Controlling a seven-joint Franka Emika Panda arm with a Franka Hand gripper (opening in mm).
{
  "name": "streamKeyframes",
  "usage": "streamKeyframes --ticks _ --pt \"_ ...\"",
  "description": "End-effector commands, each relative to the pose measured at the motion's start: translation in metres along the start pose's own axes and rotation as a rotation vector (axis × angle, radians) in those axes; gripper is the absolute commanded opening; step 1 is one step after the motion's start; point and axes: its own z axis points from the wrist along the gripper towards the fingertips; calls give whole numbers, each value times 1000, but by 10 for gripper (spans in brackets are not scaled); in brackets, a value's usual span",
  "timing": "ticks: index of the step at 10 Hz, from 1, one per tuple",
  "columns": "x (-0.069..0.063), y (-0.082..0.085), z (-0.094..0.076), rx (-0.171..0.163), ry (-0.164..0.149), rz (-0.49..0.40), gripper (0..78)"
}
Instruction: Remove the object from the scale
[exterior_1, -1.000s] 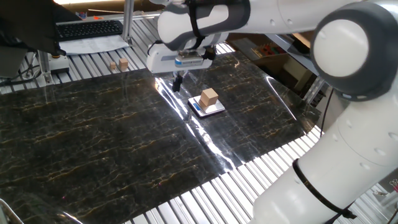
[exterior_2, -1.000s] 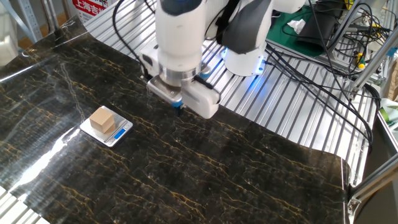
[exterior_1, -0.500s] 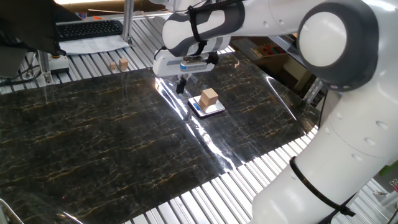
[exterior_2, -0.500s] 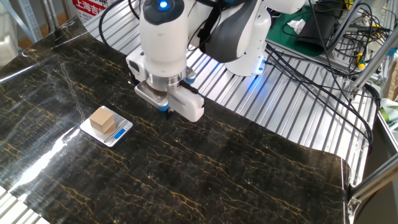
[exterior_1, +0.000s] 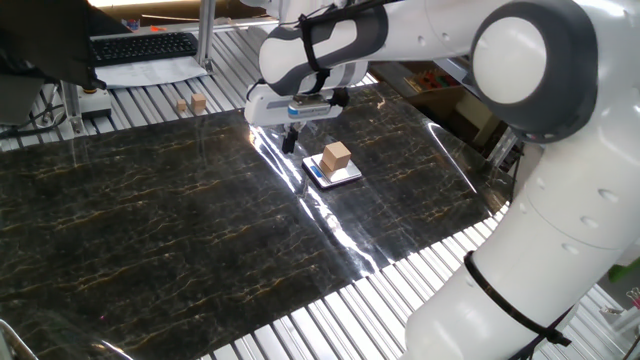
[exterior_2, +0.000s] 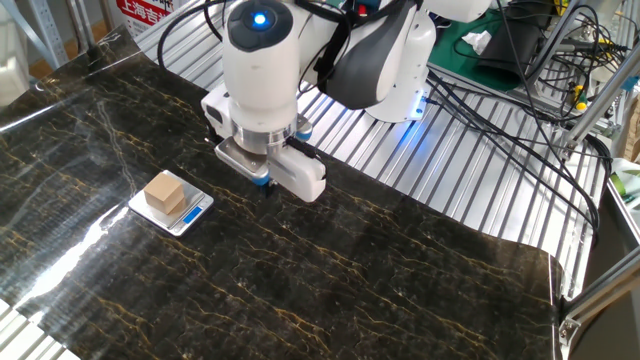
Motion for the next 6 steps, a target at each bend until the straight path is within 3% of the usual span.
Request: streamKeyframes --ticks 1,6 --pt "-7 -2 8 2 -20 -17 0" --pt "-5 0 15 2 -40 -26 0"
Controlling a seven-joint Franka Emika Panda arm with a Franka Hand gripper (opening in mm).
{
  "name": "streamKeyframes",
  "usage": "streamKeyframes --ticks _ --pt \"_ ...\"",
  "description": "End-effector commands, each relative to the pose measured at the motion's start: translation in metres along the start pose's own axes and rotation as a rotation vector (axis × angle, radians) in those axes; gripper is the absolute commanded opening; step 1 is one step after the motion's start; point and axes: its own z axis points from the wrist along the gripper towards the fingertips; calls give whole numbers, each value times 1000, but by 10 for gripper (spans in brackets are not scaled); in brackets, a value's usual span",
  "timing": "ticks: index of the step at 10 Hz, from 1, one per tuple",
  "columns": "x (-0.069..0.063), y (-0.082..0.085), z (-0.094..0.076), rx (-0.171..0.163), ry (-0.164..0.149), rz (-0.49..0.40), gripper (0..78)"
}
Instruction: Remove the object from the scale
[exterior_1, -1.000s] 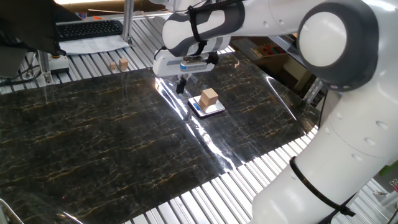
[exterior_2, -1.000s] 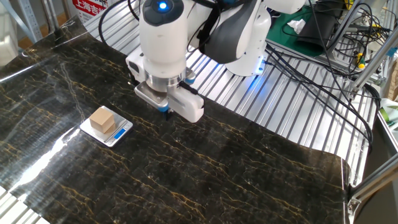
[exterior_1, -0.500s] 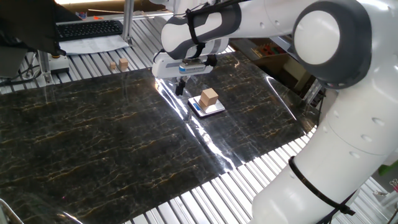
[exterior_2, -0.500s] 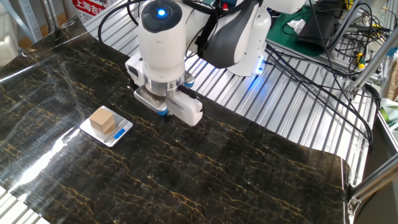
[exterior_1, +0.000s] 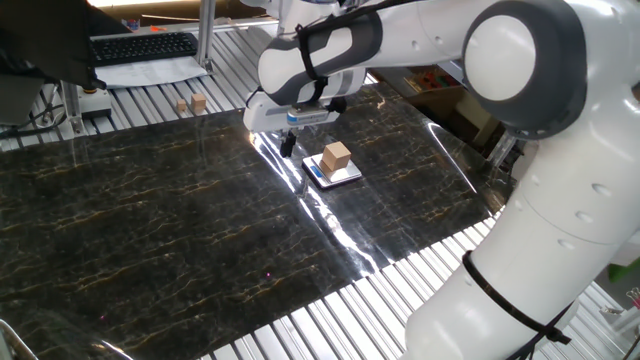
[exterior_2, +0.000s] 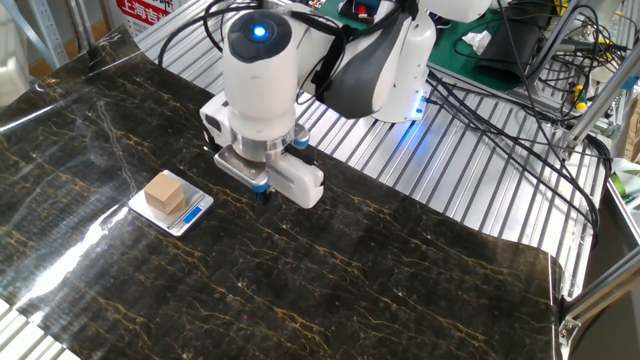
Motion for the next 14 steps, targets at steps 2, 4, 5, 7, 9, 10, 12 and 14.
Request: streamKeyframes --ticks 2,4,5,7,9,10,12,14 --pt "-1 0 -1 -2 16 -37 0" --pt "-1 0 -1 7 14 3 0" --pt "-1 0 -1 10 14 9 0" --pt "-3 -2 0 19 14 -1 0" --pt "-15 -12 6 5 11 -18 0" --pt "-26 -21 8 6 12 -36 0" --pt "-39 -38 6 7 9 -37 0" --pt "-51 -72 8 9 2 -74 0"
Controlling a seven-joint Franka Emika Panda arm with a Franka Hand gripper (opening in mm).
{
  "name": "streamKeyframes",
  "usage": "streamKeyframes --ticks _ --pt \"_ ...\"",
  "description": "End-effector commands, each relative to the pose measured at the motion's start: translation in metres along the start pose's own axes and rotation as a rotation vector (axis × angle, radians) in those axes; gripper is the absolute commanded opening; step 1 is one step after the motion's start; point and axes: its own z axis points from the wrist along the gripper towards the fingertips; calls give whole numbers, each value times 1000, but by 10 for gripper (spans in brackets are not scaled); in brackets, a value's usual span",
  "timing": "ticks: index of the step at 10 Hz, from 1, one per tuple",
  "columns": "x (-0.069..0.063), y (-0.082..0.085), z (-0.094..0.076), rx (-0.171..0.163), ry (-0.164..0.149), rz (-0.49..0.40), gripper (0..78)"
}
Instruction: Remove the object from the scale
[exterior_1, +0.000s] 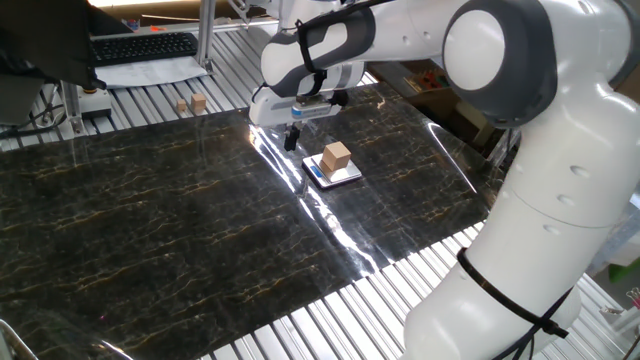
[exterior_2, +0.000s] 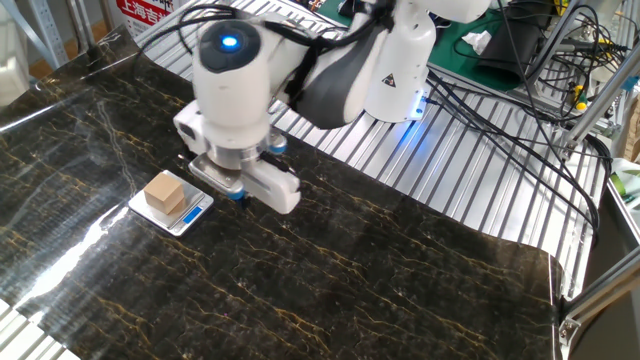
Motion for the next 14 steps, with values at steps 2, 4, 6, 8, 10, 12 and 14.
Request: streamKeyframes --ticks 2,4,6,8,10,12,14 --pt "-30 -69 3 0 -15 -78 0" --pt "-38 -83 5 2 -16 -92 0" --pt "-43 -91 5 3 -15 -107 0" --pt "-46 -101 7 2 -16 -114 0" --pt "-48 -102 7 2 -15 -123 0" --pt "-48 -107 8 4 -15 -122 0" --pt "-48 -112 10 6 -15 -126 0"
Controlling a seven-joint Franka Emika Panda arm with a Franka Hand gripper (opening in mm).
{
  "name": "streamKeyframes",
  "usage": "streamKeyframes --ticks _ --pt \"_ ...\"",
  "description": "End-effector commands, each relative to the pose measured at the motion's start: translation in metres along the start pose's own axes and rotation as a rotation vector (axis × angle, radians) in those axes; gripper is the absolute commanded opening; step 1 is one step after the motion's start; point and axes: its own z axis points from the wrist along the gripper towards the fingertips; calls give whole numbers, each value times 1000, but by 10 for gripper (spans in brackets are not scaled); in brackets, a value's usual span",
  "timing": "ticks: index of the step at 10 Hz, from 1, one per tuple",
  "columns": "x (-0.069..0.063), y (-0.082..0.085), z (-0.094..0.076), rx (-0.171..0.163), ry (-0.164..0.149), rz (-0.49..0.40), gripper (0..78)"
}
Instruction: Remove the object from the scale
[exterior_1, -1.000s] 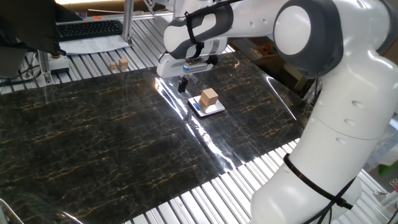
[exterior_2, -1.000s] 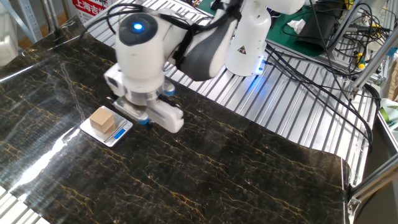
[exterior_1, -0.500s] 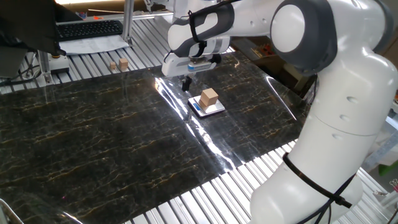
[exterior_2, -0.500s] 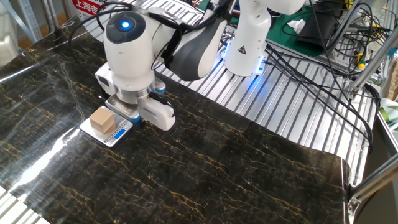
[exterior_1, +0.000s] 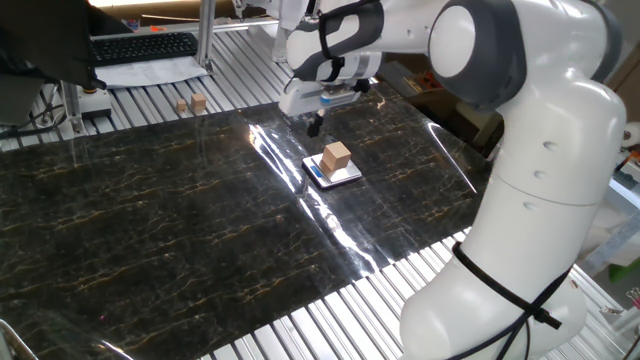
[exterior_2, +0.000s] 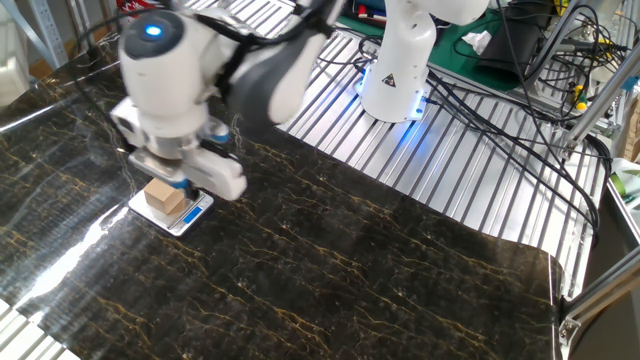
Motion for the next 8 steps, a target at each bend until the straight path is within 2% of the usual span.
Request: streamKeyframes --ticks 1,3,8 --pt "-12 -35 5 3 -6 -43 0" --pt "-12 -34 5 2 1 -32 0" --pt "-12 -34 5 7 14 80 0"
